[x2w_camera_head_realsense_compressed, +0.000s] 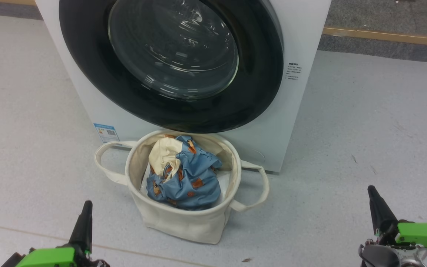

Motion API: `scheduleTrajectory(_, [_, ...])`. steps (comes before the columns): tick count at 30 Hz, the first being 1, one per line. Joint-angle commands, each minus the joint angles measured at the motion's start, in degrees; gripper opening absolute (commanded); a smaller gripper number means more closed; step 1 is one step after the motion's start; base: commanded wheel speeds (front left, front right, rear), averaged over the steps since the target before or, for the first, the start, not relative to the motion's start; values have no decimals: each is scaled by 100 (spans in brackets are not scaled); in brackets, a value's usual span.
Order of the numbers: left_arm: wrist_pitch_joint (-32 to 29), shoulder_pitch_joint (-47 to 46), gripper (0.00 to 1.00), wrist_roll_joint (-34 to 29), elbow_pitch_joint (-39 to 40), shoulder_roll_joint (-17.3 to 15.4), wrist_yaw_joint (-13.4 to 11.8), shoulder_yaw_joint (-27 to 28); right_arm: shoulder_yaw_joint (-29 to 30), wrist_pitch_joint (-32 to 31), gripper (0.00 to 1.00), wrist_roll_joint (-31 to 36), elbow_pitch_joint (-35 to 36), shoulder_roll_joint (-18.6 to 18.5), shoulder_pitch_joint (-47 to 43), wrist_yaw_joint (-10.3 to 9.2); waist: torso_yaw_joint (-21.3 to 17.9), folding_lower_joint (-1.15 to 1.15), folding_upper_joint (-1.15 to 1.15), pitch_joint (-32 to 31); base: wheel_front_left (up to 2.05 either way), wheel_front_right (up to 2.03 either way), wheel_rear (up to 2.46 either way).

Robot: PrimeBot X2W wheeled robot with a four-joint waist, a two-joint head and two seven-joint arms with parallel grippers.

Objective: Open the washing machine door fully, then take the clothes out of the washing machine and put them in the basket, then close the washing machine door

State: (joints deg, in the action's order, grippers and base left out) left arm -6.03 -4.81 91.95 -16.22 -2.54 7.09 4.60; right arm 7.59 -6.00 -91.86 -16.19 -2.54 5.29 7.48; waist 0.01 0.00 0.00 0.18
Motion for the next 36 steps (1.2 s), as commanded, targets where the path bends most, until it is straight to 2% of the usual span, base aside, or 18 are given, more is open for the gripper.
scheduleTrajectory(1, [-50,-139,0,18,217,-34,40,197,-108,-47,0,-32,217,-33,89,1,-1,0,0,0,0,0,0])
scheduleTrajectory(36, [-48,-138,0,20,218,-33,40,194,-108,-47,0,-32,217,-33,89,1,-1,0,0,0,0,0,0])
